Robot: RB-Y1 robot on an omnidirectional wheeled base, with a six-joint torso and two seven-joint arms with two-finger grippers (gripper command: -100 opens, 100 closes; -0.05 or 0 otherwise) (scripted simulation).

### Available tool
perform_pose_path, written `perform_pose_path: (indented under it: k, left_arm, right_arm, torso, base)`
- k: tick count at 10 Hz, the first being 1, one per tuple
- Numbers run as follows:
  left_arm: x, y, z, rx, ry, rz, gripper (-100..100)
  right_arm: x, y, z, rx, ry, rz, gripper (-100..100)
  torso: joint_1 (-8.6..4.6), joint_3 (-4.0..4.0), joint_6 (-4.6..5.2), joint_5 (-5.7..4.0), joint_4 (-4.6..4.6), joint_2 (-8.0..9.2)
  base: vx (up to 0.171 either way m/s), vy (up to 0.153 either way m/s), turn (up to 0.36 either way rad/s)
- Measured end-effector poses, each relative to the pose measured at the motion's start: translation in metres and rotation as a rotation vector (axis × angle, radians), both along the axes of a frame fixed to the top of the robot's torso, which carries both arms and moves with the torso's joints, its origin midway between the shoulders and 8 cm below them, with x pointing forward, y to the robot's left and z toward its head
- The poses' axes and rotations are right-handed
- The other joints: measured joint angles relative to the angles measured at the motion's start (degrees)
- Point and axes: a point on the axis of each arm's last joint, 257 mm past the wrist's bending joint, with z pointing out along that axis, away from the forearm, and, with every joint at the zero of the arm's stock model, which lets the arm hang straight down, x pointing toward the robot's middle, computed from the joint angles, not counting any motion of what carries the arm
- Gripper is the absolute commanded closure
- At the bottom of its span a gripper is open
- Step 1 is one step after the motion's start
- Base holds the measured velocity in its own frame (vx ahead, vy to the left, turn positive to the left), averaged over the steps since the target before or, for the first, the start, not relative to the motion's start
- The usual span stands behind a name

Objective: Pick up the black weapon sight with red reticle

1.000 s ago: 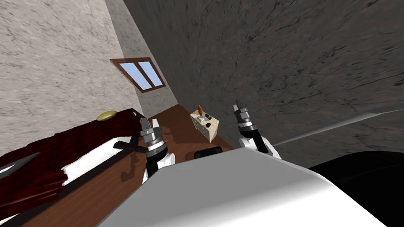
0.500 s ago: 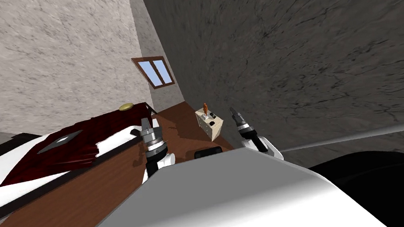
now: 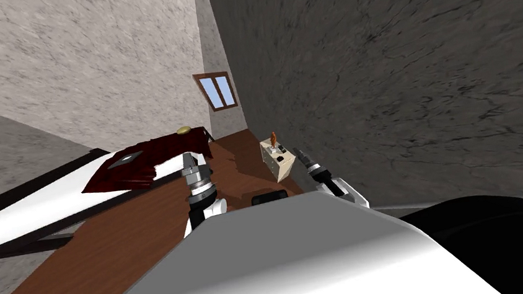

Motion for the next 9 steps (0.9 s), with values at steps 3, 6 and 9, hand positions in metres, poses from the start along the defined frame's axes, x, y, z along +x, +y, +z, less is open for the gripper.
perform_pose_path:
  k: [3, 6, 9]
  left_arm:
    - [0.000, 0.000, 0.000, 0.000, 0.000, 0.000, 0]
    - [0.000, 0.000, 0.000, 0.000, 0.000, 0.000, 0]
    - [0.000, 0.000, 0.000, 0.000, 0.000, 0.000, 0]
  right_arm:
    - [-0.008, -0.014, -0.047, -0.134, 0.117, 0.010, -100]
    - [-0.019, -0.028, -0.092, -0.241, 0.214, 0.017, -100]
    - [-0.038, -0.049, -0.137, -0.372, 0.325, 0.034, -100]
  torso:
    - [0.01, -0.02, -0.06, 0.00, -0.01, -0.04]
    - [-0.03, -0.06, 0.02, -0.01, -0.02, -0.10]
    - [-0.03, -0.04, -0.04, -0.01, -0.01, -0.08]
  base:
    - [-0.042, 0.002, 0.231]
    - [-0.034, 0.001, 0.285]
    - [-0.036, -0.001, 0.250]
